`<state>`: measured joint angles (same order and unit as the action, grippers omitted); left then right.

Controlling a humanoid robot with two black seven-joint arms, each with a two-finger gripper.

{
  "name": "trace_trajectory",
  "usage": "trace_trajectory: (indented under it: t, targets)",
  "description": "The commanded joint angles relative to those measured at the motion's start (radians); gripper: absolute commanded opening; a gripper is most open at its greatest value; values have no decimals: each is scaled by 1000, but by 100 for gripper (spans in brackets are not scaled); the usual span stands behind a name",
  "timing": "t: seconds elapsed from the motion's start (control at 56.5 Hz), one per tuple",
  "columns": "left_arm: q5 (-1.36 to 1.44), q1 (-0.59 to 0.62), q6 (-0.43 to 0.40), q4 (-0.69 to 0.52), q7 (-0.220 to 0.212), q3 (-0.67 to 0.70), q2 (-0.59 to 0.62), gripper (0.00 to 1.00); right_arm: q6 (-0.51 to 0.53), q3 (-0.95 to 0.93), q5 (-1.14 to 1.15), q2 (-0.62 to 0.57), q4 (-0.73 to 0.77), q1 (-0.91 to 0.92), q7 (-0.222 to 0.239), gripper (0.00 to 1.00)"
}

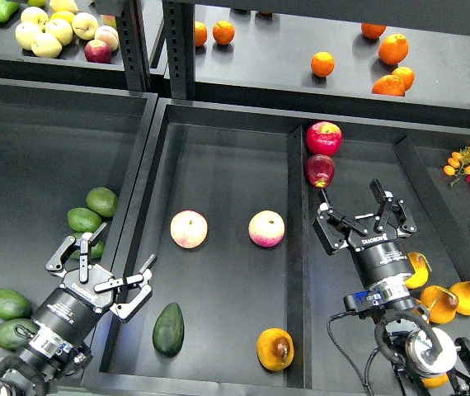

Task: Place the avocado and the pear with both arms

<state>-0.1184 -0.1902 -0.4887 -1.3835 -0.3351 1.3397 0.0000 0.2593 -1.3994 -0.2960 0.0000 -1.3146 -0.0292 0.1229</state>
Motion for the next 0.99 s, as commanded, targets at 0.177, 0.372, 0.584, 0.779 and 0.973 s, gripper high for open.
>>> trace_trajectory:
  t: [0.177,0.372,0.584,0.779,0.973]
  targets:
    - [-3,0,0,0,33,52,0,99,20,-46,0,0,0,0,1,100]
    - [-3,0,0,0,59,68,0,99,20,-59,0,0,0,0,1,100]
    - [-1,0,0,1,68,72,0,99,20,-58,0,0,0,0,1,100]
    - [-3,0,0,1,62,78,0,99,20,-59,0,0,0,0,1,100]
    - [-3,0,0,1,53,78,0,99,20,-61,-2,0,0,0,3,100]
